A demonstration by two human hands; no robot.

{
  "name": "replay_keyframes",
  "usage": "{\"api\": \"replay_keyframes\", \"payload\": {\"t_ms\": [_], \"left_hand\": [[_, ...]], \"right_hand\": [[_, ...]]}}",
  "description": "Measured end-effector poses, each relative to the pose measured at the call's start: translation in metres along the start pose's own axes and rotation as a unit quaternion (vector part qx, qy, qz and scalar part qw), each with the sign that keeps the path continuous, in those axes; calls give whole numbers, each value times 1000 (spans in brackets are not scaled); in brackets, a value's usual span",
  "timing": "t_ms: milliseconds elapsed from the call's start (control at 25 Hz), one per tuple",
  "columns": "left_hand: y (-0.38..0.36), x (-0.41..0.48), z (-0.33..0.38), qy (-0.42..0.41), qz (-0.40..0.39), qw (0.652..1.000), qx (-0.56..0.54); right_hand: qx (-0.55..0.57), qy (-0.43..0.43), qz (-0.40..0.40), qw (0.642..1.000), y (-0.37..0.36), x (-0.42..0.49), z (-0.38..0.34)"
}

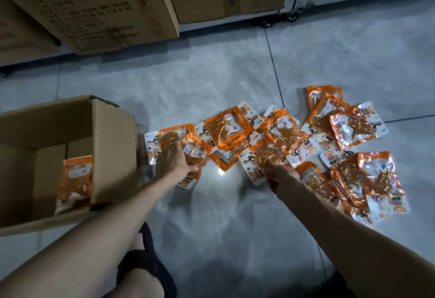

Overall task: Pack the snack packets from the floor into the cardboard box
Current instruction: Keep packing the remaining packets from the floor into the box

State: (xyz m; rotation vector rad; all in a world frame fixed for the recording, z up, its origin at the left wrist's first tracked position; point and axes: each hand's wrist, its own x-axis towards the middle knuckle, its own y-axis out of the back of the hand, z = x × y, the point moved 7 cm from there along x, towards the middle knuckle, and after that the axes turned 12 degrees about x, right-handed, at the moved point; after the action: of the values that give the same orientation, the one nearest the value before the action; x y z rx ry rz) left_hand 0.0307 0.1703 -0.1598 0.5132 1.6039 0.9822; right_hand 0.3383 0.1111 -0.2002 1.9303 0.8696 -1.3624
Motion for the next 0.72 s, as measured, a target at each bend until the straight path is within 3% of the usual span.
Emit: {"api": "replay_keyframes", "payload": {"t_ms": [80,280,440,560,720], "left_hand": [[-8,3,-1,14,39,999,26],[-1,1,-4,38,37,999,-10],[18,0,-14,-21,-11,996,-81],[38,24,-35,-29,-43,988,-149],[50,51,-53,0,-62,997,-54]], "right_hand": [[16,10,-4,1000,0,-1,3],[80,25,-35,996,-5,-24,7],[128,47,-64,989,-17,-45,9],[109,78,-95,986,-27,-62,11],[16,196,-151,969,-47,-86,-6]]}}
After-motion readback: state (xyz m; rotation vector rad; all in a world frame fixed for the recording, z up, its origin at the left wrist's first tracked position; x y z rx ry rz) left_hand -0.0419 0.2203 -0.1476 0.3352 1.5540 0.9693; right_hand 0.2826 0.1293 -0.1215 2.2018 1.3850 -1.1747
